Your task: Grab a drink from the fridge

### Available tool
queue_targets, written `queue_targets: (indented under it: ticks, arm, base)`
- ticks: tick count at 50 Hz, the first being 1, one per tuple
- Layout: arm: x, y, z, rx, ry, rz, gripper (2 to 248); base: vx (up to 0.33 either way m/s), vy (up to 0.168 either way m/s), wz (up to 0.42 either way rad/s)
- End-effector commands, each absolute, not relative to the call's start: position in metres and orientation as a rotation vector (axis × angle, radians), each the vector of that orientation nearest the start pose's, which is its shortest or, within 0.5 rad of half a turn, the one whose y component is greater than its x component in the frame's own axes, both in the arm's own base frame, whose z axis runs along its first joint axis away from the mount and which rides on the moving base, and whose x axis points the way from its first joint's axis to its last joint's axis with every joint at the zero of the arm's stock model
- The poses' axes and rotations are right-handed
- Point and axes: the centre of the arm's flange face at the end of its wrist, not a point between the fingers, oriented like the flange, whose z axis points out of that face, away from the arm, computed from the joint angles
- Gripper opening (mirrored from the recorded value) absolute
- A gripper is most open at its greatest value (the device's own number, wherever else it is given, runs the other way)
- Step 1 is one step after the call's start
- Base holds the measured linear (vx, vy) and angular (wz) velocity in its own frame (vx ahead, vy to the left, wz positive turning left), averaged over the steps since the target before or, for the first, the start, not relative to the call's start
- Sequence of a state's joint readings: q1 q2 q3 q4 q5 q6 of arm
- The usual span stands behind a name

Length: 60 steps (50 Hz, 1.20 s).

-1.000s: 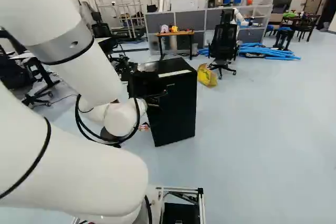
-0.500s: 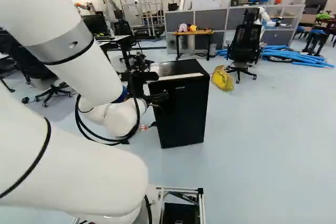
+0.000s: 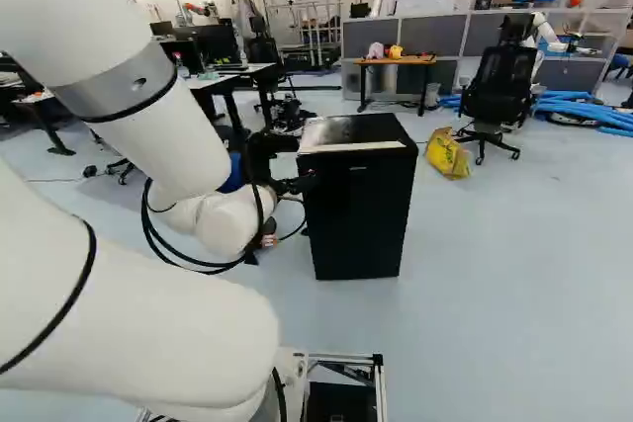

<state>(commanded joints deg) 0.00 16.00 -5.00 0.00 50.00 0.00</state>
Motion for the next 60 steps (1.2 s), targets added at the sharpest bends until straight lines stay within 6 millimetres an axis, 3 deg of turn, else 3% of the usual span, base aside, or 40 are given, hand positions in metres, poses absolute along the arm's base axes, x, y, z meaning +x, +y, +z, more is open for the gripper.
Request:
queue_targets:
  ticks: [60]
  arm:
    - [0.2703,0.0,0.3656,-2.558,0.0,-1.824,247]
  base:
    - [0.0,-0.017,0.048]
